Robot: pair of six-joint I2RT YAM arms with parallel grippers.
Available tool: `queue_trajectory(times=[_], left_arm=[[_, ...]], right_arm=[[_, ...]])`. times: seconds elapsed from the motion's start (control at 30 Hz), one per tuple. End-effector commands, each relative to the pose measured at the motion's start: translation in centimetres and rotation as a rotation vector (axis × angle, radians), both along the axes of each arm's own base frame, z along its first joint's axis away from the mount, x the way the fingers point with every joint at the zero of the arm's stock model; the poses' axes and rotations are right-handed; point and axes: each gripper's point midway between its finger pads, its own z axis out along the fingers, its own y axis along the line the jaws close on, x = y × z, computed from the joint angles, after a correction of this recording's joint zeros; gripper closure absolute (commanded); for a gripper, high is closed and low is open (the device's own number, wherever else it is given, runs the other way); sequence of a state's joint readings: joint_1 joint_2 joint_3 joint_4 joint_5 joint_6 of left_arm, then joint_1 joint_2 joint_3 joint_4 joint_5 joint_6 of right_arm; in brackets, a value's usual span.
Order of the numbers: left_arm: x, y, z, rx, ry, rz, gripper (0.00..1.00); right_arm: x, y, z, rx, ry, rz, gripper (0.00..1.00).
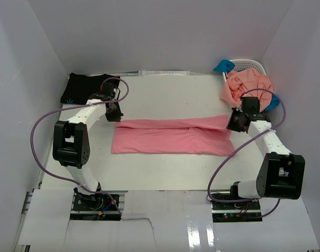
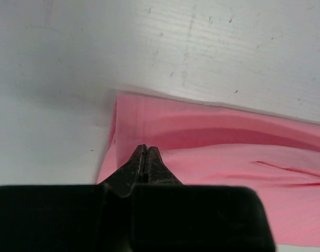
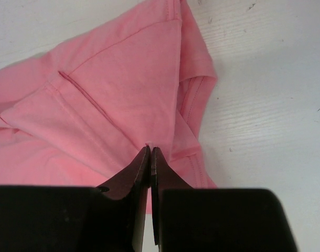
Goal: Fold and stack the t-shirts
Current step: Fold the other side of the tshirt into a rectangle
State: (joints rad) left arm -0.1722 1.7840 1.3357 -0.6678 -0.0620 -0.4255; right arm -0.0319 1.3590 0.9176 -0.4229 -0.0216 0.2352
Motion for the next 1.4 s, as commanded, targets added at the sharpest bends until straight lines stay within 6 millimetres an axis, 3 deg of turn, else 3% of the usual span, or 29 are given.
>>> queue_trajectory(times=[0.0, 0.47, 0.6, 0.63, 0.67, 0.77, 0.8, 0.97, 1.17, 1.27, 1.37], left_arm=[[-1.2, -0.1, 2.4, -0.028, -0.07, 0.027, 1.0], [-4.1, 1.3, -0.1, 0.026, 0.003, 0.056, 1.0], [-5.3, 1.1, -2.3, 0.028, 0.082, 0.036, 1.0], [-5.5, 1.0, -2.6, 0.025, 0.095, 0.028, 0.92], [-6.0, 1.0, -3.0, 0.027, 0.115, 0.025, 0.68], [-6.8, 1.9, -3.1, 0.062, 0.131, 0.055, 0.4], [-6.9, 2.2, -2.7, 0.07, 0.121, 0.068, 0.37], [-6.8, 3.9, -0.6, 0.144, 0.063, 0.123, 0.33], [-4.3, 3.4, 1.5, 0.139, 0.003, 0.108, 0.33], [-2.9, 2.5, 1.6, 0.111, 0.0, 0.071, 0.34], [-1.6, 1.0, 2.1, 0.071, -0.015, 0.032, 0.35]], right_arm=[[-1.4, -0.3, -0.3, -0.002, 0.033, -0.029, 0.92], [-6.2, -1.0, -5.5, -0.044, 0.313, -0.046, 0.92], [-7.7, -1.4, -7.2, -0.1, 0.418, -0.066, 0.86], [-7.9, -1.5, -7.4, -0.112, 0.43, -0.063, 0.75], [-8.0, -1.7, -7.4, -0.125, 0.433, -0.082, 0.71], [-7.7, -2.3, -6.7, -0.151, 0.397, -0.108, 0.65], [-7.3, -2.7, -5.9, -0.167, 0.372, -0.123, 0.6], [-5.9, -3.1, -2.6, -0.178, 0.267, -0.153, 0.58], [-2.4, -1.3, 2.3, -0.08, 0.045, -0.096, 0.57], [-1.3, 0.5, 3.0, -0.008, -0.015, -0.02, 0.56], [-0.9, 2.4, 2.4, 0.067, -0.017, 0.066, 0.55]])
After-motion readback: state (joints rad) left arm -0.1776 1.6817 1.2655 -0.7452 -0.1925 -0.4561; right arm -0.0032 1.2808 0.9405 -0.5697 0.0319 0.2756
